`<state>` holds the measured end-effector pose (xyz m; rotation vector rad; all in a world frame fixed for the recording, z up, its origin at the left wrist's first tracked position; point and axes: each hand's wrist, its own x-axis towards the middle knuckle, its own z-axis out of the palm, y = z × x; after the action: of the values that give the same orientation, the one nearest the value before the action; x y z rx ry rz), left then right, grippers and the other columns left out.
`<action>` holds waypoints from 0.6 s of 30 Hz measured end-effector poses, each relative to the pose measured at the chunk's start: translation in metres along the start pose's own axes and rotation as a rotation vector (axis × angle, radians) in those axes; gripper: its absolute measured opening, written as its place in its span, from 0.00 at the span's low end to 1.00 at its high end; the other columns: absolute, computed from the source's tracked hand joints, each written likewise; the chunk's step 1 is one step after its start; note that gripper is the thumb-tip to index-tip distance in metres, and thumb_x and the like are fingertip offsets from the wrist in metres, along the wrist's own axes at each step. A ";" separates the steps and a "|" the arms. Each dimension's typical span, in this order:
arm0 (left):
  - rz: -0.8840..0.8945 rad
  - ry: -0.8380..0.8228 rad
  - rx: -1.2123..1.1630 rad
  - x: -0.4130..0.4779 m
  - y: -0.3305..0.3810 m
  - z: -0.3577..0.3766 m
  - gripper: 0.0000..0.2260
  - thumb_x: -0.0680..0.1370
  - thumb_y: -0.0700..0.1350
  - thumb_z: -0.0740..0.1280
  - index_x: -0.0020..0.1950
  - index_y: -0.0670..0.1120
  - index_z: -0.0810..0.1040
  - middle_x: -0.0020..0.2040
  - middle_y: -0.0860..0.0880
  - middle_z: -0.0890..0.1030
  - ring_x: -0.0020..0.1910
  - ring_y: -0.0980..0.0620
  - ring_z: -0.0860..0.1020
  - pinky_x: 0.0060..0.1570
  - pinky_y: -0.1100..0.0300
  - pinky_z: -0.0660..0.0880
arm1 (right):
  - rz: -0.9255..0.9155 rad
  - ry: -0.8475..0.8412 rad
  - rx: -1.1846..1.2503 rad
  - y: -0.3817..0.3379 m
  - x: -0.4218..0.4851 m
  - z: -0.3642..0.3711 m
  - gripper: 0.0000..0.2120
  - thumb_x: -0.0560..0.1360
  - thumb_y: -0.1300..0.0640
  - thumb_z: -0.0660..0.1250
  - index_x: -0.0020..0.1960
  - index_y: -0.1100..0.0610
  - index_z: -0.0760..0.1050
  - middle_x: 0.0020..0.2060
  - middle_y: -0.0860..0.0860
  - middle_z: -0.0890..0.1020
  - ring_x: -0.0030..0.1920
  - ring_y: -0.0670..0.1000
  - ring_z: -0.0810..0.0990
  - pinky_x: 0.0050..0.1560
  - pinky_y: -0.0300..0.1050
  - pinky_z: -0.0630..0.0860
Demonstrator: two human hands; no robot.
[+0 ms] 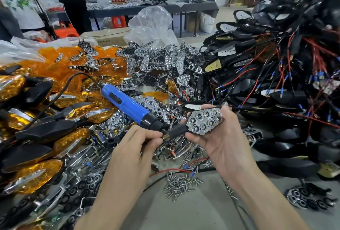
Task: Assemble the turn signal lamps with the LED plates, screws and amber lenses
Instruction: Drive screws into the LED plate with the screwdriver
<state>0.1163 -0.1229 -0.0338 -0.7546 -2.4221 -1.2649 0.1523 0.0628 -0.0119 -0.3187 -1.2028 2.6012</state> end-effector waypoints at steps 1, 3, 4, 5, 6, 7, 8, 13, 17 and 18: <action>-0.003 0.000 -0.004 0.000 0.000 0.000 0.04 0.78 0.49 0.65 0.49 0.55 0.80 0.47 0.61 0.77 0.49 0.59 0.78 0.46 0.68 0.73 | -0.004 -0.002 0.000 0.000 0.000 0.000 0.21 0.77 0.41 0.59 0.44 0.52 0.85 0.49 0.60 0.87 0.51 0.62 0.86 0.36 0.46 0.83; -0.004 0.001 -0.006 0.000 0.000 0.000 0.04 0.78 0.48 0.65 0.49 0.56 0.80 0.47 0.61 0.77 0.49 0.59 0.78 0.46 0.69 0.72 | -0.009 -0.005 -0.001 0.000 0.001 0.000 0.23 0.80 0.41 0.57 0.42 0.50 0.86 0.49 0.59 0.87 0.52 0.62 0.86 0.37 0.46 0.83; -0.002 0.001 -0.006 0.000 0.000 0.000 0.04 0.78 0.48 0.65 0.49 0.55 0.80 0.47 0.61 0.77 0.49 0.60 0.78 0.46 0.70 0.72 | -0.009 -0.007 0.000 0.000 0.001 -0.001 0.23 0.81 0.42 0.56 0.42 0.50 0.86 0.49 0.59 0.87 0.52 0.62 0.86 0.37 0.46 0.83; 0.002 0.000 -0.004 0.000 0.000 0.000 0.04 0.78 0.49 0.65 0.49 0.55 0.79 0.47 0.61 0.77 0.49 0.60 0.78 0.47 0.70 0.72 | -0.008 -0.009 0.003 0.000 0.001 -0.001 0.24 0.82 0.42 0.55 0.42 0.51 0.85 0.48 0.59 0.87 0.51 0.62 0.86 0.37 0.46 0.83; 0.008 -0.003 -0.001 0.000 0.000 -0.001 0.04 0.78 0.49 0.64 0.49 0.55 0.79 0.47 0.62 0.77 0.49 0.61 0.78 0.48 0.69 0.72 | -0.008 -0.011 0.005 0.000 0.001 -0.001 0.24 0.83 0.43 0.55 0.43 0.52 0.85 0.48 0.59 0.87 0.51 0.62 0.87 0.37 0.46 0.83; 0.015 -0.009 0.005 0.000 0.000 -0.001 0.05 0.79 0.50 0.64 0.50 0.55 0.79 0.47 0.62 0.77 0.50 0.61 0.78 0.48 0.69 0.72 | -0.008 -0.013 0.006 0.000 0.000 -0.001 0.24 0.84 0.43 0.54 0.44 0.52 0.84 0.48 0.60 0.86 0.51 0.62 0.87 0.36 0.46 0.83; 0.019 -0.017 0.010 0.000 0.001 -0.001 0.05 0.79 0.51 0.63 0.50 0.55 0.79 0.48 0.62 0.77 0.50 0.61 0.77 0.49 0.69 0.72 | -0.008 -0.015 0.005 0.000 0.000 -0.001 0.23 0.84 0.43 0.54 0.45 0.53 0.83 0.48 0.60 0.86 0.50 0.61 0.87 0.36 0.46 0.83; 0.039 -0.030 0.040 -0.001 0.001 -0.002 0.07 0.80 0.53 0.62 0.51 0.55 0.78 0.48 0.62 0.76 0.51 0.62 0.77 0.49 0.70 0.72 | -0.004 -0.025 0.000 0.000 0.001 -0.002 0.21 0.85 0.44 0.53 0.52 0.56 0.79 0.47 0.59 0.87 0.50 0.62 0.87 0.36 0.46 0.84; 0.048 -0.024 0.051 -0.001 -0.001 -0.001 0.06 0.80 0.52 0.62 0.51 0.55 0.78 0.47 0.62 0.76 0.49 0.60 0.77 0.48 0.68 0.72 | -0.005 -0.015 0.011 0.000 0.002 -0.003 0.21 0.83 0.43 0.54 0.52 0.56 0.79 0.47 0.60 0.87 0.50 0.63 0.87 0.35 0.47 0.84; 0.049 -0.022 0.052 -0.002 -0.001 -0.001 0.05 0.80 0.52 0.62 0.51 0.56 0.78 0.47 0.62 0.76 0.49 0.60 0.77 0.47 0.67 0.72 | -0.007 -0.012 0.012 0.000 0.002 -0.003 0.21 0.83 0.43 0.54 0.51 0.56 0.79 0.47 0.60 0.87 0.50 0.63 0.87 0.35 0.47 0.84</action>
<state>0.1168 -0.1249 -0.0349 -0.8123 -2.4280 -1.1767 0.1511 0.0651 -0.0139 -0.2961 -1.1891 2.6074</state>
